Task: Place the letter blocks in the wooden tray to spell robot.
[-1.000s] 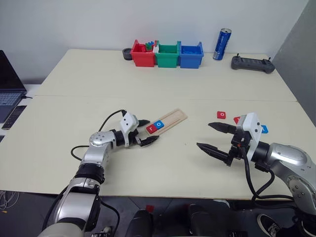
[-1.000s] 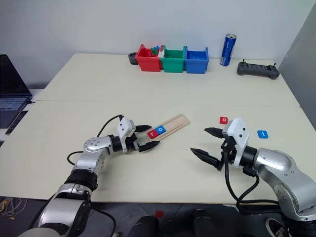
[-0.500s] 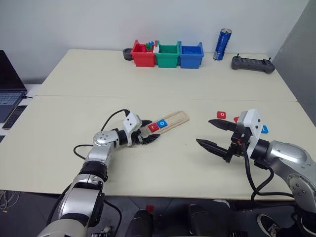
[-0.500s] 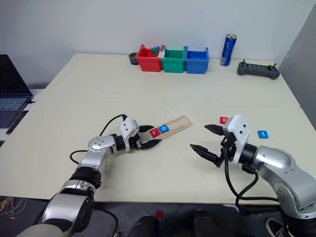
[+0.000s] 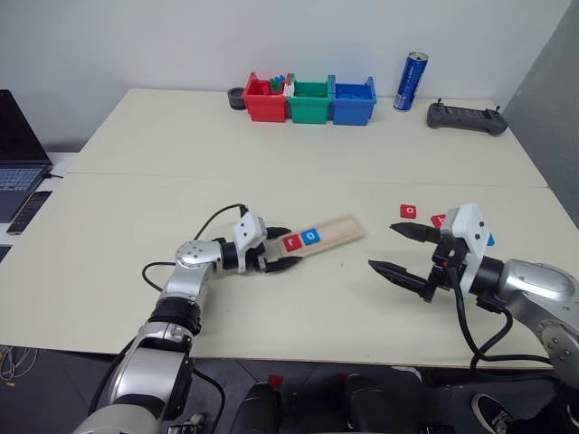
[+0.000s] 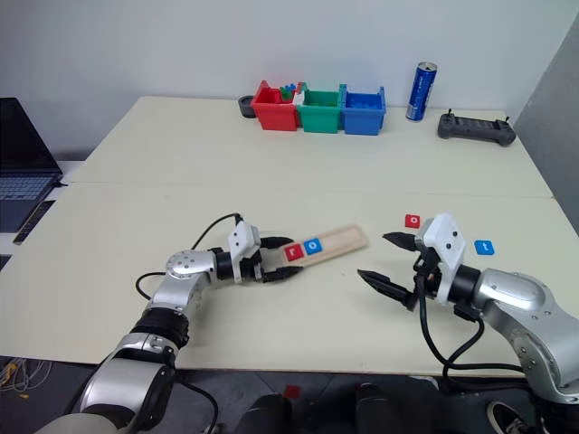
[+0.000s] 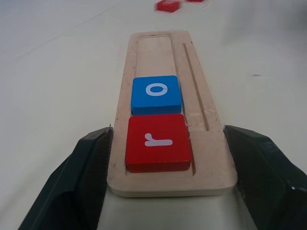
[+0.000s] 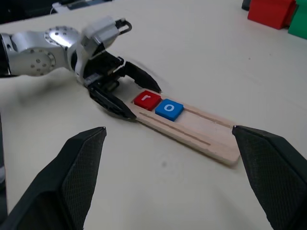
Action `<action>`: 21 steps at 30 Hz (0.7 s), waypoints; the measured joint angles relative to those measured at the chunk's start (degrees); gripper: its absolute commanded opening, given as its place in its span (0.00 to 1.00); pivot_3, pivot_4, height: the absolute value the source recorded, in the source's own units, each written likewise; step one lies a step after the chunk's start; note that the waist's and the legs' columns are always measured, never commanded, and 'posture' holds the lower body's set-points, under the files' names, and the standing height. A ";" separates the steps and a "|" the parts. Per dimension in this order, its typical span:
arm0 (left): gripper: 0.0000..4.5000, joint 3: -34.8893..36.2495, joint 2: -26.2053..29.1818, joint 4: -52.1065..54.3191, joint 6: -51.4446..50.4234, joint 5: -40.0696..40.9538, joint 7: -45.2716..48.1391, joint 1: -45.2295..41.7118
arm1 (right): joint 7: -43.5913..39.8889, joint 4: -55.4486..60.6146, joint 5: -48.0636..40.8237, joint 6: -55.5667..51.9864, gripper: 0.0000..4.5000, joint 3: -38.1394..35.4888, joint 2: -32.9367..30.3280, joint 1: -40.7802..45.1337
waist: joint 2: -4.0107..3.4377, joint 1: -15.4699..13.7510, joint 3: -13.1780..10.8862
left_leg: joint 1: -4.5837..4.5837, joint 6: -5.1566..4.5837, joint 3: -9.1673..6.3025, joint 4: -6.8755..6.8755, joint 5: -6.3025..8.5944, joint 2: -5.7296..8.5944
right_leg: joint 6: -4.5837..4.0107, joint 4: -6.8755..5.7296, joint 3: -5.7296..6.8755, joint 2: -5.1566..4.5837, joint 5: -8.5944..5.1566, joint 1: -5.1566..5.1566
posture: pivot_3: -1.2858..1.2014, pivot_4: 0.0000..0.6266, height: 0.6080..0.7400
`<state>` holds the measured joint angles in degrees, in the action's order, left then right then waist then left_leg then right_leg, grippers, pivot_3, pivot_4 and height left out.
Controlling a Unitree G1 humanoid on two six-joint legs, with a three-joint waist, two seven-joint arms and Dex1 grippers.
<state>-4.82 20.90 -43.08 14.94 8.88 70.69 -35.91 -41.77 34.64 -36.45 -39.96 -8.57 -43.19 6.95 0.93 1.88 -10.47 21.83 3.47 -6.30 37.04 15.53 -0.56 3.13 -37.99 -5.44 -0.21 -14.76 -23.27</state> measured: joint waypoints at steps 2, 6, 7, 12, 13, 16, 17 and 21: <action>0.74 -0.57 -0.11 1.24 -0.59 0.31 2.46 0.16 | -2.22 -0.37 0.68 1.74 1.00 -0.86 -1.99 -1.60 | 0.00 0.00 0.00 | -0.03 0.00 0.00 0.00 0.00 0.00 | 0.00 -0.02 0.00 0.02 0.00 0.00 | 0.52 0.24 1.00; 0.74 -1.45 0.15 2.74 -0.48 1.17 6.84 0.33 | -6.92 -1.87 2.24 5.41 1.00 -1.73 -5.32 -4.93 | 0.01 0.04 0.00 | -0.04 0.00 0.00 0.00 0.00 -0.01 | 0.00 -0.02 -0.01 0.03 0.00 0.01 | 0.52 0.24 1.00; 0.74 -2.01 0.15 2.79 -0.20 1.18 8.35 0.34 | -8.02 -2.35 2.44 6.14 1.00 -1.90 -5.62 -5.65 | 0.01 0.10 0.00 | -0.05 0.00 0.01 0.00 0.00 -0.01 | 0.00 -0.03 -0.02 0.03 0.00 0.01 | 0.52 0.24 1.00; 0.74 -3.28 0.13 1.79 2.02 1.15 12.53 0.37 | -11.22 -3.62 2.63 8.30 1.00 -2.82 -7.27 -6.44 | 0.01 0.11 -0.01 | -0.05 0.00 0.01 0.02 0.00 -0.01 | 0.00 -0.03 -0.02 0.03 0.00 0.01 | 0.52 0.24 1.00; 0.74 -3.37 0.07 1.24 2.38 1.13 12.90 0.27 | -11.74 -3.68 2.68 8.59 1.00 -3.17 -7.51 -6.63 | 0.02 0.10 -0.01 | -0.04 -0.01 0.01 0.02 0.00 -0.01 | 0.00 -0.03 -0.02 0.03 0.00 0.01 | 0.52 0.24 1.00; 0.74 -3.71 -0.26 -1.15 3.76 0.86 14.01 -0.86 | -13.01 -4.02 3.43 9.93 1.00 -3.74 -7.85 -7.95 | 0.05 0.01 -0.03 | -0.03 -0.01 0.01 0.03 0.00 0.00 | 0.00 -0.03 -0.01 0.04 0.00 0.02 | 0.52 0.24 1.00; 0.74 -3.71 -0.36 -1.72 4.26 0.83 14.15 -1.21 | -13.28 -4.16 3.72 10.20 1.00 -3.73 -7.86 -8.27 | 0.05 0.00 -0.03 | -0.04 0.00 0.02 0.03 0.00 0.00 | 0.00 -0.03 -0.02 0.03 0.00 0.02 | 0.52 0.24 1.00; 0.74 -3.87 -0.66 -3.33 5.84 0.14 15.46 -2.50 | -13.49 -4.68 4.07 11.00 1.00 -3.73 -7.85 -8.29 | 0.05 0.06 -0.03 | -0.05 -0.01 0.02 0.03 0.00 0.00 | 0.00 -0.04 -0.03 0.04 0.00 0.02 | 0.52 0.24 1.00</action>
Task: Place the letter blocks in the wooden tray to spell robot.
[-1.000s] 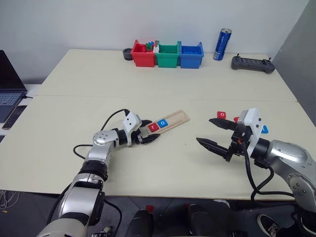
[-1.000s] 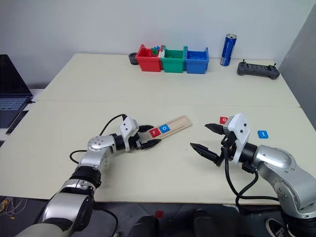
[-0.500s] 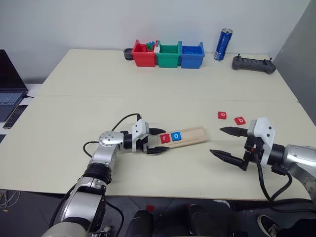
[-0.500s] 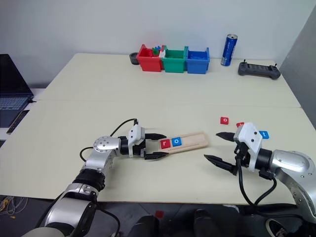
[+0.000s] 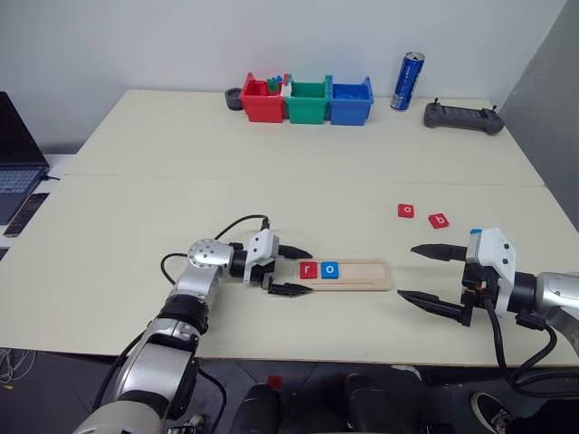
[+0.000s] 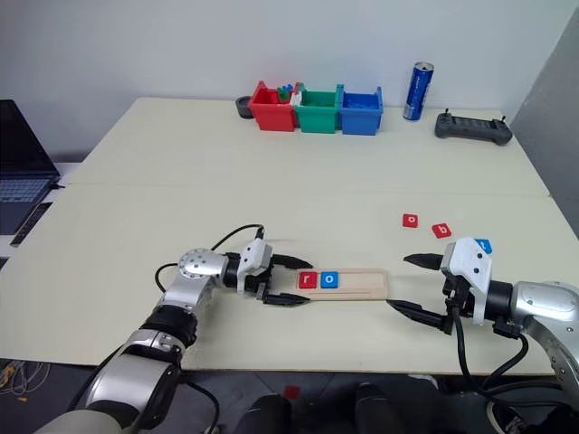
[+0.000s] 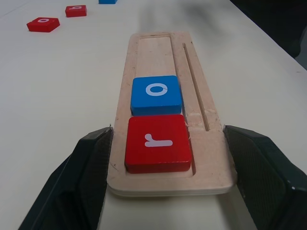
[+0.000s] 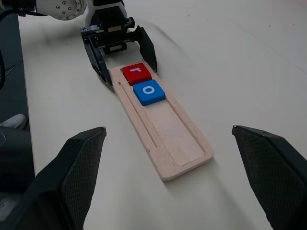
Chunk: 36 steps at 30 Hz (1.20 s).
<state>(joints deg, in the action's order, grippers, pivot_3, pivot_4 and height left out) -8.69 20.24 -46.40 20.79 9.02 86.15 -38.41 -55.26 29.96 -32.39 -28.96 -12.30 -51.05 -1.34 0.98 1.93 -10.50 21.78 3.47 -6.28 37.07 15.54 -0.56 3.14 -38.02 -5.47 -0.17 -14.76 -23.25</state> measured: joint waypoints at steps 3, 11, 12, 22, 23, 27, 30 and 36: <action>0.74 -0.10 -0.41 -1.05 1.00 -0.24 0.84 -0.08 | 0.02 -0.35 0.37 0.23 1.00 0.04 0.01 0.10 | 0.00 0.00 0.00 | 0.01 0.00 0.00 0.01 0.00 0.00 | 0.00 0.00 0.00 0.00 0.00 0.00 | 0.52 0.24 1.00; 0.82 -0.15 -1.60 -2.97 2.39 -1.36 0.52 -0.70 | 0.33 -0.38 0.39 0.26 1.00 0.28 0.26 0.91 | 0.00 -0.01 0.00 | 0.01 0.00 0.00 0.01 0.00 0.00 | 0.00 -0.01 0.00 0.00 0.00 0.00 | 0.52 0.24 1.00; 0.91 -0.15 -1.60 -3.23 2.45 -1.44 0.48 -0.84 | 0.34 -0.38 0.40 0.26 1.00 0.29 0.28 0.91 | 0.00 -0.01 0.00 | 0.00 0.00 0.00 0.01 0.00 0.00 | 0.00 -0.01 0.00 0.00 0.00 0.00 | 0.52 0.24 1.00; 0.99 -0.12 -0.67 0.72 0.12 -1.03 1.07 0.72 | 1.61 -1.12 0.81 0.22 1.00 0.58 1.66 0.94 | 0.00 0.03 0.00 | 0.00 0.00 -0.01 0.01 0.00 -0.01 | 0.00 -0.04 0.00 0.00 0.00 0.00 | 0.52 0.24 1.00; 0.99 -0.03 -0.25 2.96 -1.19 -0.44 1.04 1.47 | 2.21 -1.14 0.81 0.07 1.00 0.41 2.00 0.92 | 0.00 0.03 0.00 | 0.00 0.00 -0.02 0.01 0.00 -0.01 | 0.00 -0.05 0.00 0.00 0.00 0.00 | 0.52 0.24 1.00; 0.99 0.71 1.97 11.64 -7.94 2.45 0.63 3.01 | 6.34 -1.26 0.85 -1.96 1.00 -0.59 3.32 0.97 | 0.00 -0.01 0.00 | 0.00 0.01 -0.02 0.02 0.00 -0.01 | 0.00 -0.06 -0.01 -0.01 0.00 0.00 | 0.52 0.24 1.00; 0.99 2.10 2.21 19.22 -13.69 4.89 -2.55 4.64 | 13.91 -3.01 3.96 -4.79 1.00 -0.46 6.04 2.42 | 0.00 0.00 0.00 | 0.00 0.01 -0.02 0.04 -0.01 -0.01 | 0.00 -0.08 -0.01 -0.01 0.00 0.00 | 0.52 0.24 1.00; 0.99 2.97 -1.62 30.92 -21.65 7.00 -13.34 8.40 | 30.40 -14.17 13.53 -7.97 1.00 1.50 13.89 10.68 | -0.06 0.04 0.04 | -0.02 0.02 0.02 0.04 -0.01 0.00 | -0.01 -0.09 -0.05 -0.03 0.01 0.00 | 0.52 0.24 1.00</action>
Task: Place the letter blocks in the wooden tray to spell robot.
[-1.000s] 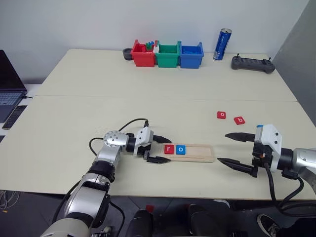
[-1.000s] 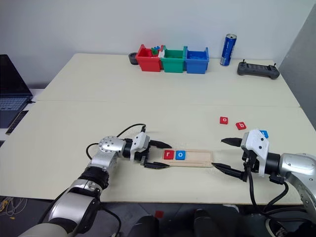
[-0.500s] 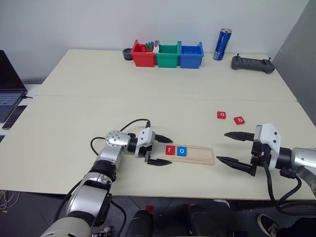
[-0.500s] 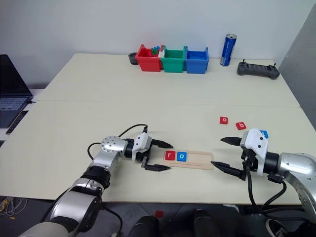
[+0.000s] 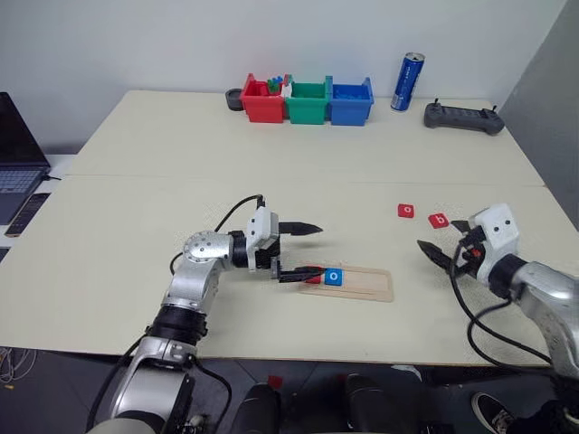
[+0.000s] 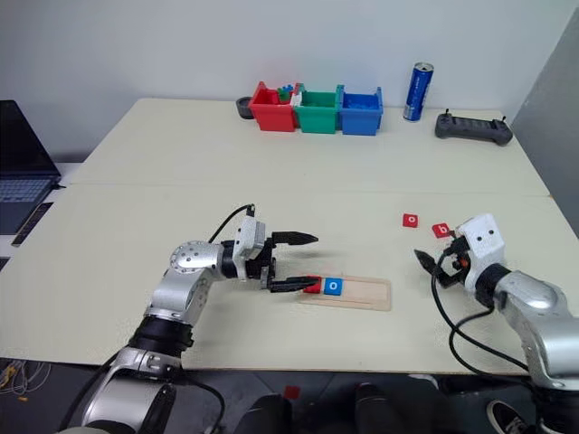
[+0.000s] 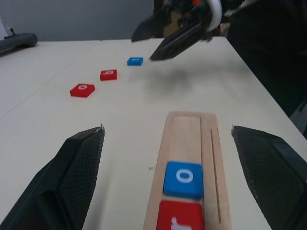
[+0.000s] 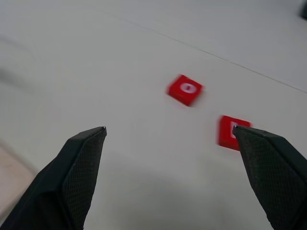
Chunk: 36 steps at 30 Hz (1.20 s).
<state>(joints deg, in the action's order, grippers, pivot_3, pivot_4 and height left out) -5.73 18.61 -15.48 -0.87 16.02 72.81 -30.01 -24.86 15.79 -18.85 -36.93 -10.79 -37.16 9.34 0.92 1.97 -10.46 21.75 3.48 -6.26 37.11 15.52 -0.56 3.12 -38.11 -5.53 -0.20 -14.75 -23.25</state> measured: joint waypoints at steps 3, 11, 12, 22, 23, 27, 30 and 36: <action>0.99 -0.30 -0.95 3.56 -1.75 0.40 -3.23 1.84 | 3.41 -5.78 2.40 0.06 1.00 0.85 2.36 4.37 | -0.02 0.10 0.01 | -0.02 0.00 0.00 -0.02 0.00 -0.02 | 0.00 0.00 0.00 0.02 0.00 0.00 | 0.52 0.24 1.00; 0.99 -1.13 -1.56 7.52 -4.15 0.79 -7.75 4.82 | 3.70 -20.95 4.35 1.27 1.00 1.14 4.83 12.97 | -0.03 0.25 0.01 | -0.01 -0.01 0.02 -0.03 0.00 0.00 | -0.01 0.02 -0.01 0.00 0.01 0.00 | 0.52 0.24 1.00; 0.99 -1.12 -1.50 7.89 -4.28 0.82 -8.13 4.92 | 3.67 -22.58 4.40 1.37 1.00 1.36 5.20 13.82 | -0.02 0.26 0.01 | -0.01 -0.01 0.03 -0.03 0.00 0.00 | -0.01 0.01 -0.01 0.00 0.01 0.00 | 0.52 0.24 1.00; 0.99 -1.14 0.18 9.27 -5.20 1.66 -8.51 5.68 | 3.68 -34.95 6.41 4.14 1.00 1.86 7.09 20.14 | -0.05 0.86 0.03 | -0.02 -0.01 0.02 -0.04 0.00 -0.01 | -0.01 0.00 0.00 0.00 0.01 0.00 | 0.52 0.24 1.00; 0.99 -1.13 0.41 9.27 -5.28 1.70 -8.54 5.68 | 3.59 -35.75 6.44 4.87 1.00 1.86 7.16 20.33 | -0.05 0.89 0.03 | -0.02 -0.01 0.03 -0.04 0.00 -0.01 | -0.01 0.00 -0.01 0.00 0.01 0.00 | 0.52 0.24 1.00; 1.00 -1.14 0.57 9.32 -5.70 1.76 -8.67 5.68 | 3.46 -37.02 6.65 6.96 0.79 1.87 7.45 20.40 | -0.05 0.93 0.03 | -0.02 -0.01 0.03 -0.03 0.00 -0.01 | -0.01 0.00 -0.01 0.00 0.01 0.00 | 0.52 0.24 1.00; 1.00 -1.14 0.93 9.32 -6.18 1.79 -8.65 5.68 | 3.48 -37.38 6.80 7.77 0.55 1.87 7.70 20.39 | -0.05 0.94 0.03 | -0.02 -0.01 0.03 -0.03 0.00 -0.01 | -0.01 0.00 -0.01 0.00 0.01 0.00 | 0.52 0.24 1.00; 1.00 -1.16 1.28 9.32 -6.22 1.83 -8.44 5.64 | 3.56 -37.40 6.89 8.03 0.33 1.86 7.76 20.36 | -0.06 0.94 0.03 | -0.02 -0.01 0.02 -0.03 0.00 -0.01 | -0.01 0.00 -0.01 0.00 0.02 0.00 | 0.52 0.24 1.00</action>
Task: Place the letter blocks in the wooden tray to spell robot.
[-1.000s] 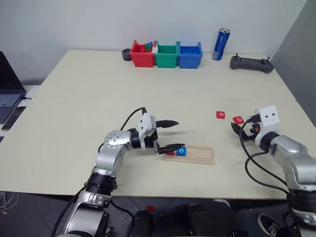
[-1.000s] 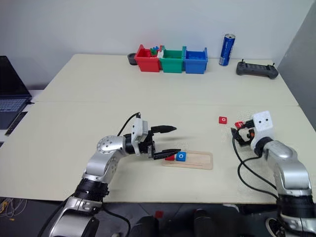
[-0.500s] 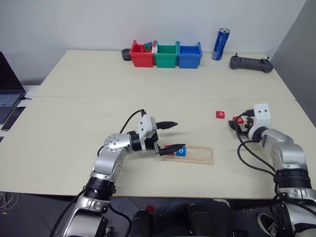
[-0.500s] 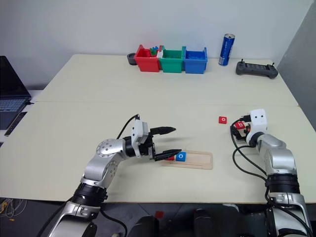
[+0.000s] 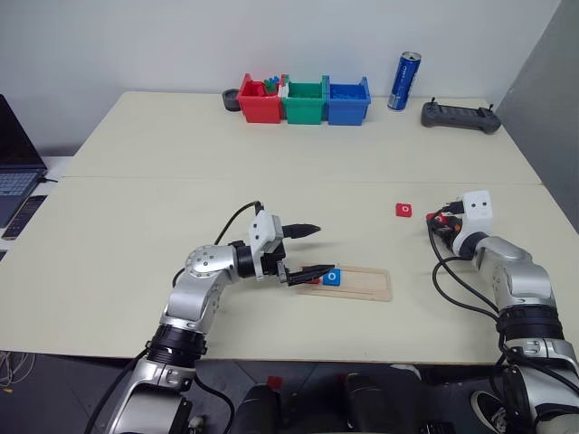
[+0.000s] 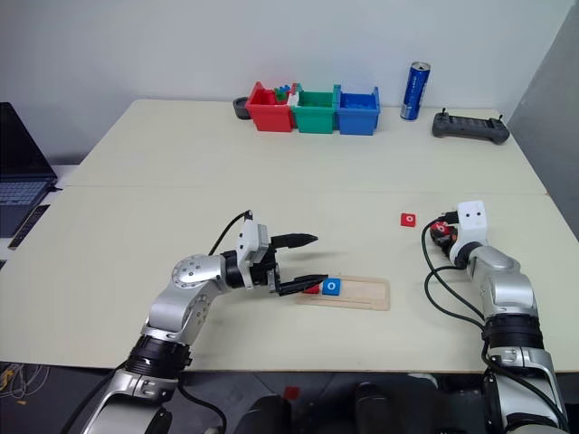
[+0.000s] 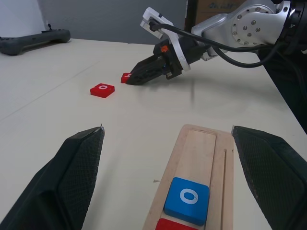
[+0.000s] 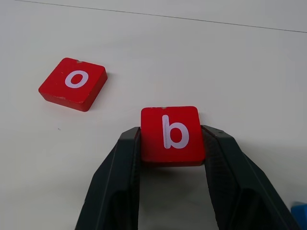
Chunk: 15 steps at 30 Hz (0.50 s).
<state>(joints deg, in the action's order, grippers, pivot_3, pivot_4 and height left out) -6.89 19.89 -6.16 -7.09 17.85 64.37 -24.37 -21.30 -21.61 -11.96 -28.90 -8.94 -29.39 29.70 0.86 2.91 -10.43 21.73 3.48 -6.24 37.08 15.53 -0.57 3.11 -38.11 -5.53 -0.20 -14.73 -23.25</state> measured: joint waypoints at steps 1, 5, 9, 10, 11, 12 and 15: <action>1.00 -0.01 0.00 0.00 0.00 0.01 0.04 -0.01 | 0.14 0.28 0.03 -0.15 0.33 0.00 0.00 -0.12 | 0.00 0.00 0.00 | 0.00 0.00 0.00 0.00 0.00 0.00 | 0.00 0.00 0.00 0.00 0.00 0.00 | 0.52 0.24 1.00; 1.00 -0.20 0.24 0.50 -0.07 0.14 0.61 0.06 | 1.93 10.40 -0.84 -7.03 0.33 -1.44 -0.12 -4.92 | -0.01 -0.16 0.00 | 0.04 0.00 -0.04 -0.03 0.00 0.00 | 0.00 0.01 0.02 0.00 0.00 -0.02 | 0.52 0.24 1.00; 1.00 -0.51 2.37 4.31 -0.47 1.61 2.81 2.00 | 5.59 31.19 -4.13 -21.00 0.33 -5.14 0.94 -14.52 | -0.10 -0.20 0.06 | 0.06 0.00 -0.07 -0.09 0.00 -0.03 | -0.01 0.01 0.03 0.00 -0.01 -0.06 | 0.52 0.24 1.00; 1.00 -0.65 2.72 4.76 -0.78 1.83 3.26 2.49 | 6.77 36.40 -5.11 -24.63 0.33 -6.05 1.68 -16.55 | -0.12 -0.16 0.06 | 0.06 0.00 -0.06 -0.08 0.00 -0.02 | -0.01 0.00 0.02 0.00 -0.01 -0.06 | 0.52 0.24 1.00; 1.00 -0.73 2.93 5.31 -1.05 2.06 3.63 2.95 | 7.93 41.25 -5.64 -27.89 0.33 -6.90 2.85 -18.42 | -0.12 -0.11 0.07 | 0.04 0.00 -0.06 -0.07 0.00 -0.03 | -0.01 -0.03 0.02 0.01 -0.01 -0.06 | 0.52 0.24 1.00; 1.00 -0.80 3.15 5.74 -1.17 2.28 3.84 3.34 | 9.02 45.54 -6.46 -30.91 0.33 -7.47 4.31 -19.91 | -0.12 0.01 0.07 | 0.03 0.00 -0.06 -0.05 0.00 -0.05 | -0.01 -0.02 0.01 0.04 -0.01 -0.05 | 0.52 0.24 1.00; 1.00 -1.18 3.47 6.05 -1.25 2.35 3.87 3.50 | 12.51 55.95 -7.51 -38.67 0.33 -7.80 9.27 -23.87 | -0.13 0.04 0.08 | 0.01 0.00 -0.06 -0.03 -0.01 -0.05 | 0.01 -0.02 0.00 0.06 -0.02 -0.03 | 0.52 0.24 1.00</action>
<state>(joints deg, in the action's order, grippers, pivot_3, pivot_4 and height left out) -8.07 23.37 -0.11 -8.34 20.20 68.25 -20.87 -8.78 34.34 -19.47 -67.56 -16.74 -20.12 5.83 0.73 2.95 -10.36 21.75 3.48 -6.29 37.04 15.52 -0.61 3.12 -38.13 -5.53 -0.14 -14.76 -23.28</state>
